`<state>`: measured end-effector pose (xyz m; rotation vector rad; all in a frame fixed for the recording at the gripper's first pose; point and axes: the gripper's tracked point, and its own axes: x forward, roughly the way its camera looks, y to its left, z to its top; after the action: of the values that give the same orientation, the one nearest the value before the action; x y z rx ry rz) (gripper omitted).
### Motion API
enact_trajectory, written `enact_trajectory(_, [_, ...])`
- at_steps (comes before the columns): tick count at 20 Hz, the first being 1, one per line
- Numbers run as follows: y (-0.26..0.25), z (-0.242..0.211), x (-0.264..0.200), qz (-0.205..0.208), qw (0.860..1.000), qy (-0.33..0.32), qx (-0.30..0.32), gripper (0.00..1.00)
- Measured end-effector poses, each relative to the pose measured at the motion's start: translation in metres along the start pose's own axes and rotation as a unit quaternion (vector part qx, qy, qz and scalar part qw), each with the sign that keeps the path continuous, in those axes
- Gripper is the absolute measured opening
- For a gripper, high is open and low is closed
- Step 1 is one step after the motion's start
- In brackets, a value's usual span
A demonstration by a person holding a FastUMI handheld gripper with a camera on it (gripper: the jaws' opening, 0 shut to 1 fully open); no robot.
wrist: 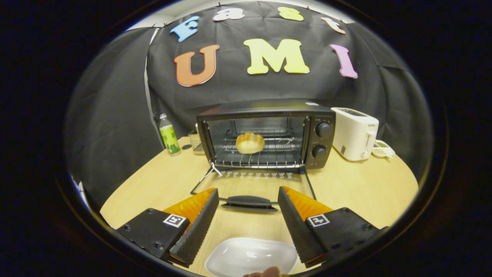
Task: Open the toaster oven, put the food inside, and close the toaster oven door.
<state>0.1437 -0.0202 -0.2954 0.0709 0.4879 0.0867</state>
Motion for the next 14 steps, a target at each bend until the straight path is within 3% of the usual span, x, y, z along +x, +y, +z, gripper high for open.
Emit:
enact_trajectory(6, [0.002, -0.042, 0.024, 0.001, 0.996, 0.083, 0.02, 1.0])
enact_trajectory(14, [-0.002, -0.062, 0.054, -0.016, 0.99, 0.142, 0.015, 1.0])
